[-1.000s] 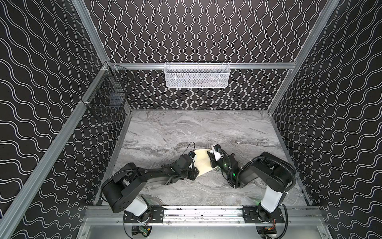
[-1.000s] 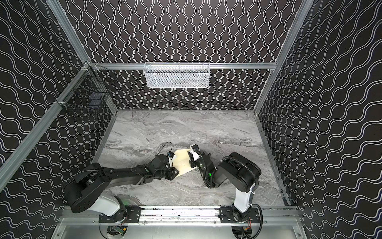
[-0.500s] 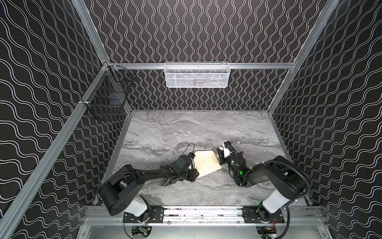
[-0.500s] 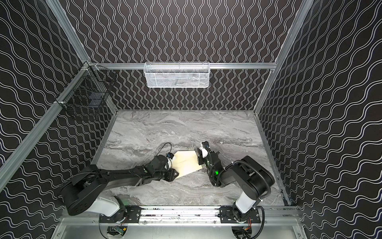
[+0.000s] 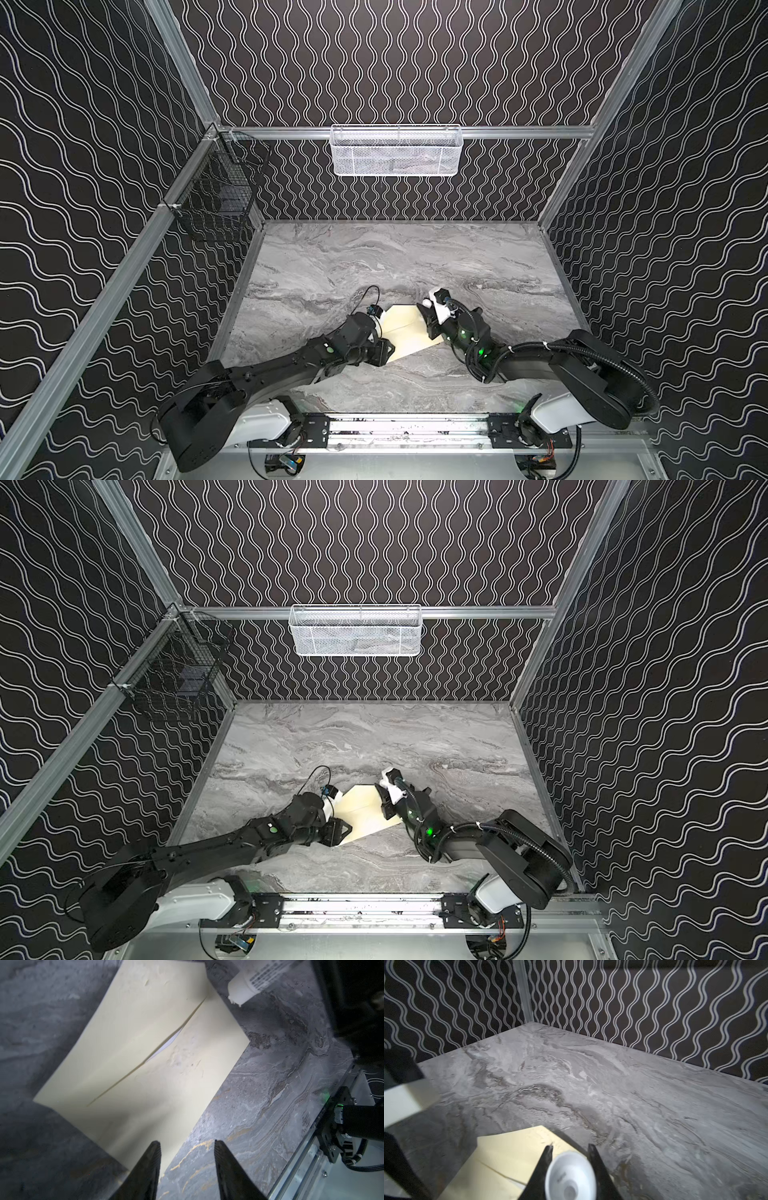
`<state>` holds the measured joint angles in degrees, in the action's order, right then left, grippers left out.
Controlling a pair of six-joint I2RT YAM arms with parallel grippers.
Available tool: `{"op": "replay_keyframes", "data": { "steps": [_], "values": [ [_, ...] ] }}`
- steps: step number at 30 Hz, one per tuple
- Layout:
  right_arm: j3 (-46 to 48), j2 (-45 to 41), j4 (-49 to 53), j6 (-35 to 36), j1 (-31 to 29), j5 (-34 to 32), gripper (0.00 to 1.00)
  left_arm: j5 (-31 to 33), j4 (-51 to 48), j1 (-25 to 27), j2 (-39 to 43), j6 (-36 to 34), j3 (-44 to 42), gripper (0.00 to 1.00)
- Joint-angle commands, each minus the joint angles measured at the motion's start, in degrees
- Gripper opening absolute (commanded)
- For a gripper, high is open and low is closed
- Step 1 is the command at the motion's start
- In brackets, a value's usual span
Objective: Place the letter into the envelope and seal it
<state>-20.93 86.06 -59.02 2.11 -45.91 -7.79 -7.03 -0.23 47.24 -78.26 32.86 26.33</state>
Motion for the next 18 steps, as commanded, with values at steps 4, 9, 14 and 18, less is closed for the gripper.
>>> {"op": "replay_keyframes", "data": {
  "steps": [4, 9, 14, 18],
  "values": [
    [-1.25, 4.68, -10.27, -0.71, -4.52, 5.23, 0.0, -1.15, 1.82, -0.13, -2.87, 0.57, -1.35, 0.45],
    [-4.5, 12.06, -15.09, -0.1, -8.46, 6.54, 0.0, -2.58, 4.38, -0.06, -3.88, -1.34, -0.86, 0.43],
    [-5.23, 17.55, -18.42, -1.55, -8.56, 7.83, 0.0, -3.29, 6.67, 1.25, -5.96, -3.53, -0.44, 0.42],
    [-5.95, 19.52, -19.09, -2.96, -8.58, 9.14, 0.0, -3.81, 8.2, 1.36, -8.73, -3.59, -0.47, 0.39]
  ]
}}
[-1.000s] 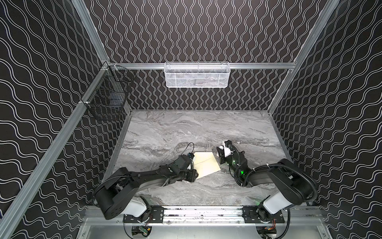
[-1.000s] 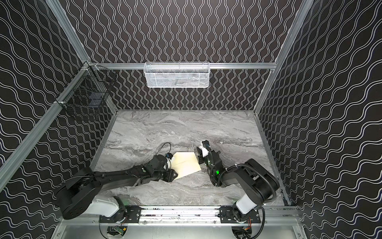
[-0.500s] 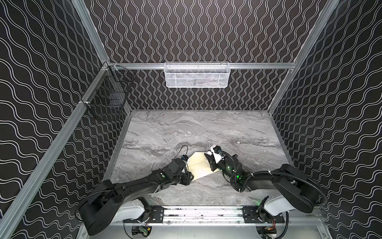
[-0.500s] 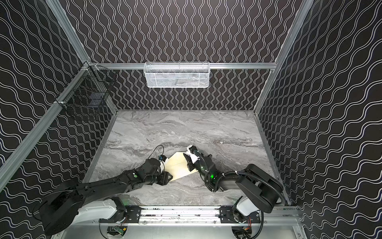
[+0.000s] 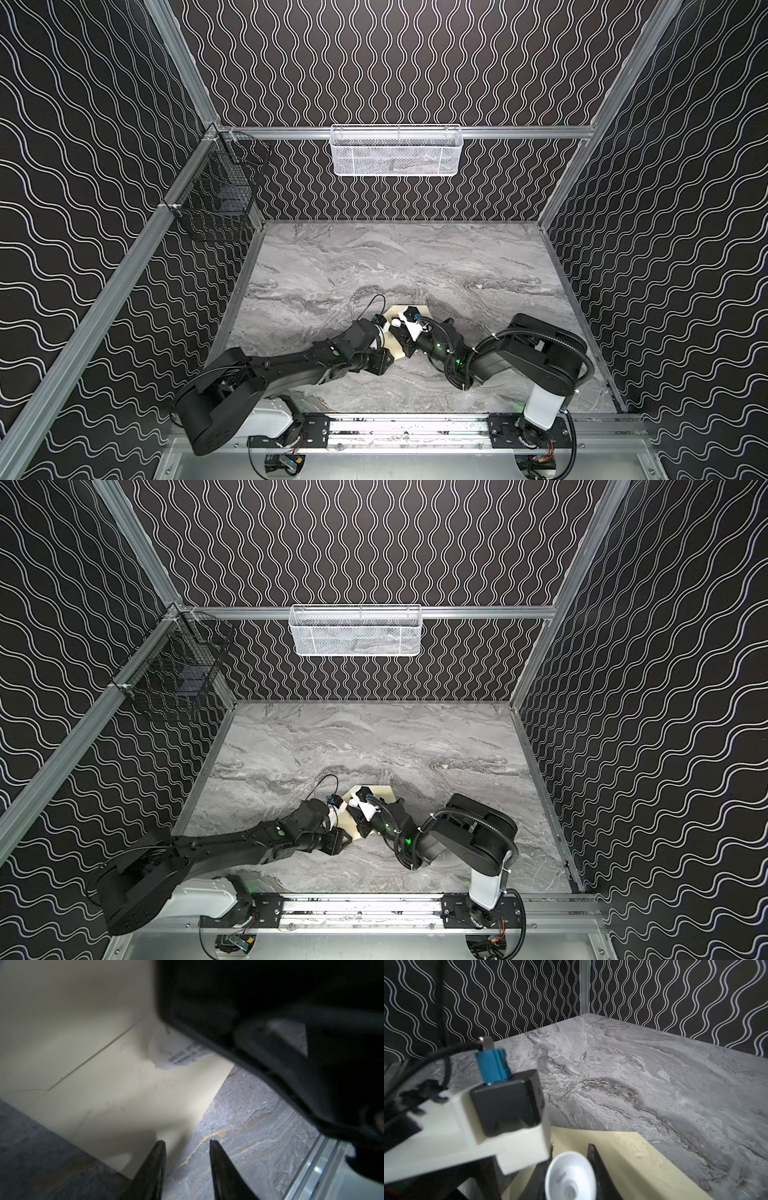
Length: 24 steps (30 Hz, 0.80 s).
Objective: Place the letter into the envelope and seal it
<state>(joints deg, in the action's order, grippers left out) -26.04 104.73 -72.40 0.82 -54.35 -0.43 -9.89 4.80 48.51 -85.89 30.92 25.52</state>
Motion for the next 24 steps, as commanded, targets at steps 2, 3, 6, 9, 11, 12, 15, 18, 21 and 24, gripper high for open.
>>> {"op": "replay_keyframes", "data": {
  "steps": [2, 3, 6, 9, 11, 12, 15, 18, 21, 24],
  "values": [
    [-1.28, 1.43, -5.14, -1.86, -0.14, 2.09, 0.0, -0.7, 3.03, 0.09, -0.95, -1.67, -0.06, 0.39],
    [-1.45, 1.87, -5.3, -2.0, -0.13, 2.16, 0.0, -0.51, 3.1, 0.09, -0.72, -1.44, -0.49, 0.39],
    [-1.73, 3.15, -4.78, -1.38, -0.53, 1.79, 0.0, 0.03, 2.68, 0.09, -0.34, -1.36, -1.02, 0.38],
    [-1.98, 3.64, -3.02, 0.26, -0.89, 0.47, 0.0, -0.11, 2.97, 0.09, -0.42, -0.85, -1.77, 0.37],
    [-1.77, 3.64, -1.66, 1.62, -0.92, -0.89, 0.0, -0.17, 2.85, 0.09, -0.71, -0.57, -2.02, 0.37],
    [-1.38, 3.64, -1.58, 2.31, -0.81, -1.58, 0.0, -0.26, 3.01, 0.09, -0.72, -0.42, -2.26, 0.37],
    [-0.11, 3.64, -3.06, 3.41, -0.29, -3.22, 0.0, -1.35, 3.82, 0.09, -1.03, 0.16, -3.11, 0.34],
    [0.2, 3.35, -1.64, 4.99, 0.76, -3.77, 0.0, -1.83, 4.35, 0.05, -2.11, 0.37, -3.46, 0.34],
    [1.02, 2.47, -0.89, 6.01, 1.9, -4.51, 0.0, -1.98, 4.52, 0.0, -2.81, 0.62, -3.54, 0.33],
    [2.41, 1.82, -1.15, 6.06, 3.16, -5.0, 0.0, -1.89, 4.5, 0.0, -2.88, 0.9, -3.66, 0.34]
  ]
}}
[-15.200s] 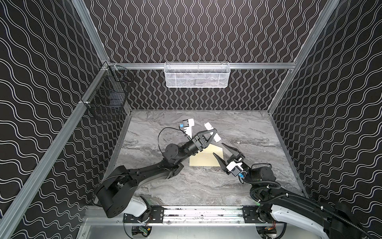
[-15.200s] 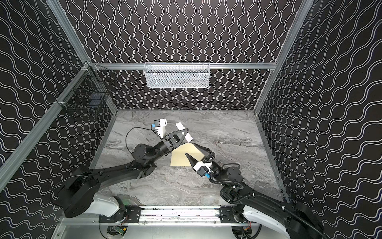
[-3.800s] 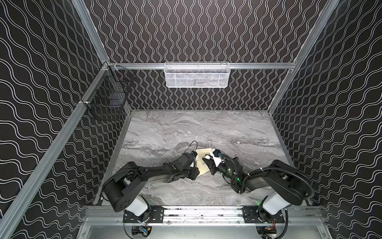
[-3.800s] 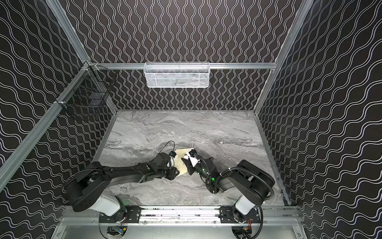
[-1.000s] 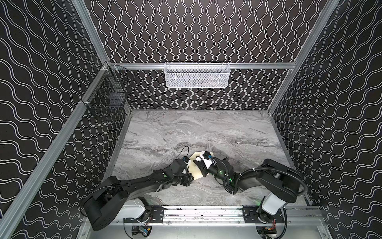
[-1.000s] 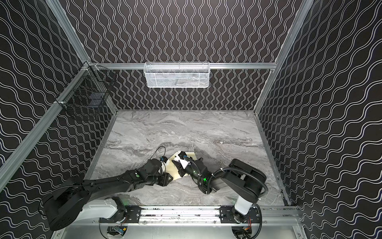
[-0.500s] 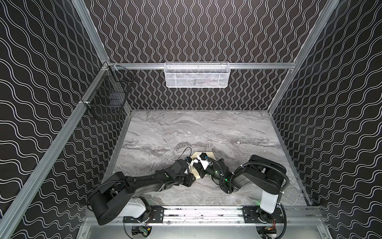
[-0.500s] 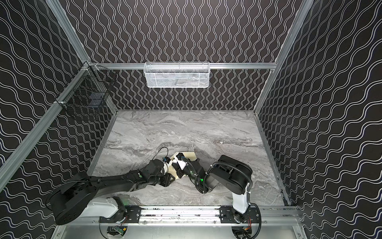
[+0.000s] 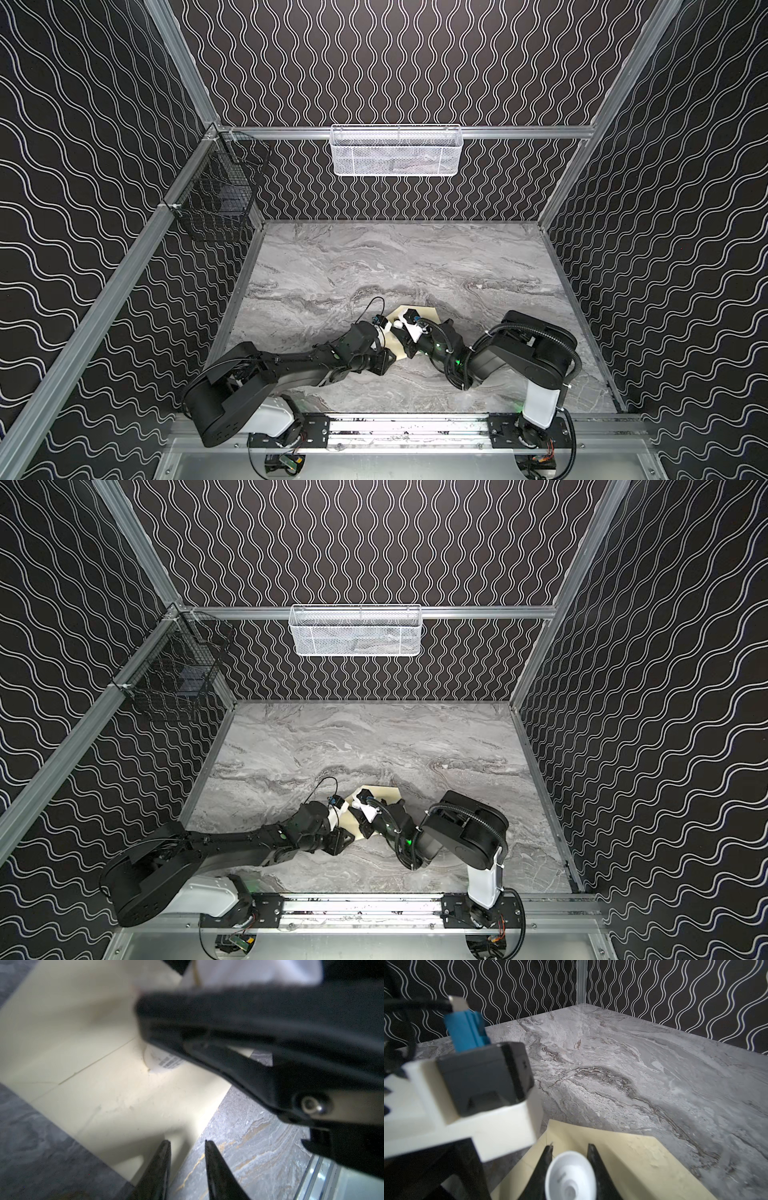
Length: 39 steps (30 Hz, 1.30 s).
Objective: Place the letter into the envelope and seal it
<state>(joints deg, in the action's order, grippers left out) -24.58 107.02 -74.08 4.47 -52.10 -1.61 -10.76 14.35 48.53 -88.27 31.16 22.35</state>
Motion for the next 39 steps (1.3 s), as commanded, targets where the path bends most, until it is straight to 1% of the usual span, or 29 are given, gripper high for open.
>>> {"op": "replay_keyframes", "data": {
  "steps": [1, 7, 10, 12, 14, 19, 23, 27, 29, 34, 39],
  "values": [
    [1.28, -0.6, 0.44, 2.53, 1.24, -3.98, 0.0, -1.01, -5.03, -0.02, -0.59, 0.67, -0.54, 0.33],
    [3.91, -2.21, -0.71, 2.68, 3.05, -4.99, 0.0, -1.36, -4.38, -0.01, -2.0, 0.83, -0.49, 0.33],
    [3.43, -5.16, 1.94, 3.44, 3.06, -4.58, 0.0, -1.54, -4.06, 0.01, -2.57, 0.82, -0.47, 0.33],
    [2.65, -7.43, 3.9, 2.82, 2.95, -2.67, 0.0, -1.65, -3.99, -0.02, -3.06, 0.77, -0.28, 0.33],
    [1.87, -8.32, 4.82, 1.98, 1.52, -2.48, 0.0, -1.8, -3.98, -0.02, -3.4, 0.7, -0.11, 0.33],
    [0.5, -5.42, 3.63, -0.82, -2.37, -2.72, 0.0, -1.71, -3.85, -0.01, -3.24, 0.74, -0.13, 0.33],
    [1.24, -4.08, 5.15, -1.39, -2.53, -5.44, 0.0, -1.7, -3.48, -0.02, -3.4, 0.62, -0.45, 0.33],
    [2.78, -5.14, 7.28, 0.35, -1.73, -8.35, 0.0, -2.15, -3.27, -0.02, -3.59, 0.69, -0.47, 0.32],
    [3.77, -5.97, 7.63, 0.44, -0.87, -8.95, 0.0, -2.31, -3.36, -0.02, -3.58, 0.65, -0.43, 0.31],
    [4.96, -9.06, 11.45, 1.31, 1.22, -10.3, 0.0, -2.77, -2.95, 0.0, -3.88, 0.62, -0.54, 0.31],
    [7.0, -10.64, 11.29, 1.51, 2.34, -10.79, 0.0, -2.97, -2.81, -0.02, -4.29, 0.55, -0.45, 0.31]
  ]
}}
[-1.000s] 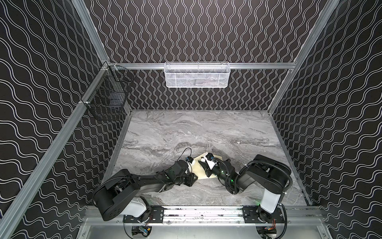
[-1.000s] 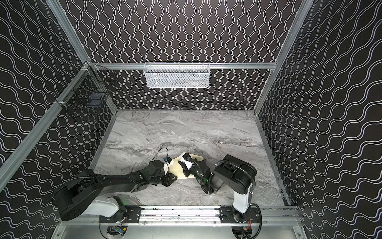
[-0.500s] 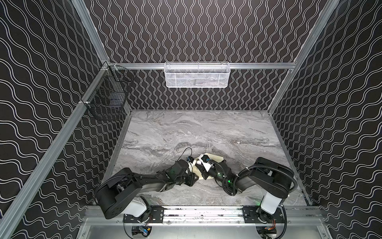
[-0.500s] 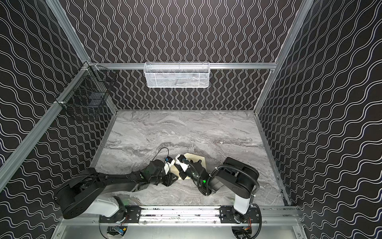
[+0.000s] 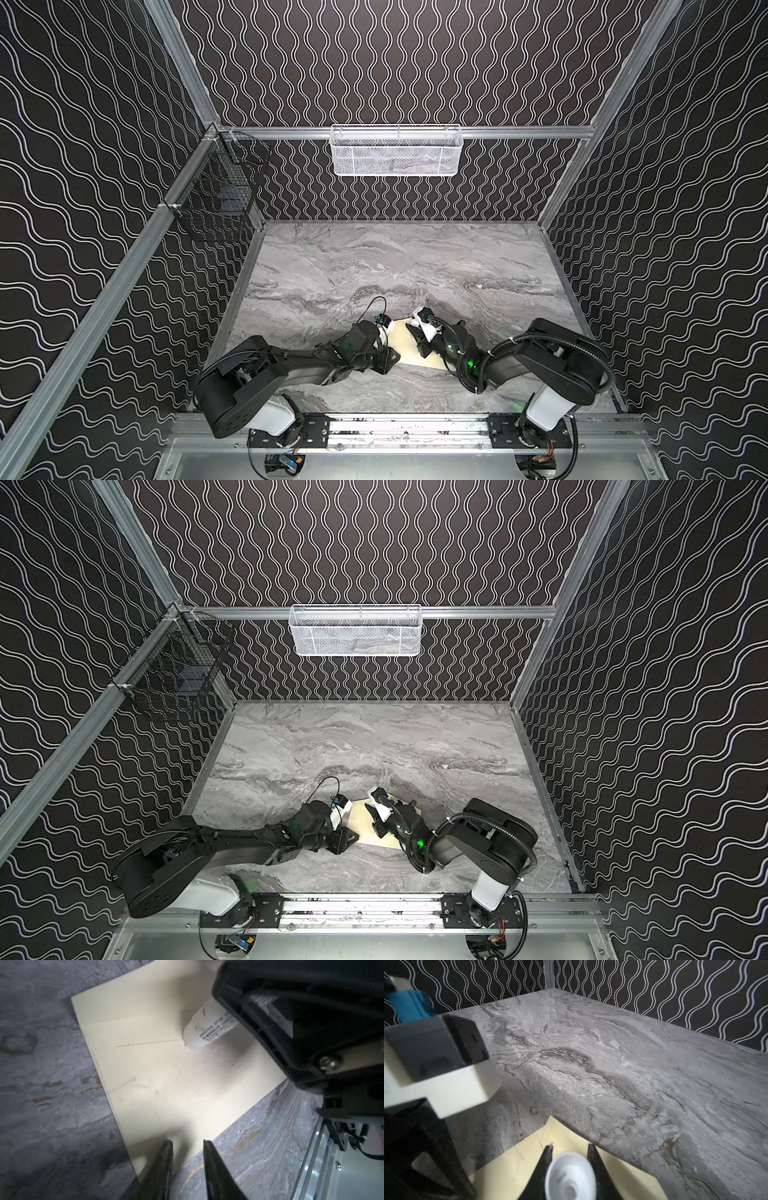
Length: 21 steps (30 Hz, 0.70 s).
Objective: Place the letter into the envelope and seal it
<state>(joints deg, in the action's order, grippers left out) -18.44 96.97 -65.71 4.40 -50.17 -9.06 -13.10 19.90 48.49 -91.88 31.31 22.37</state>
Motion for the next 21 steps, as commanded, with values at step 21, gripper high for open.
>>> {"op": "replay_keyframes", "data": {
  "steps": [21],
  "values": [
    [-7.69, 10.52, -7.67, -4.16, -3.04, 7.25, 0.0, -1.48, -7.82, 0.01, -1.53, 0.24, -0.29, 0.26]
  ]
}}
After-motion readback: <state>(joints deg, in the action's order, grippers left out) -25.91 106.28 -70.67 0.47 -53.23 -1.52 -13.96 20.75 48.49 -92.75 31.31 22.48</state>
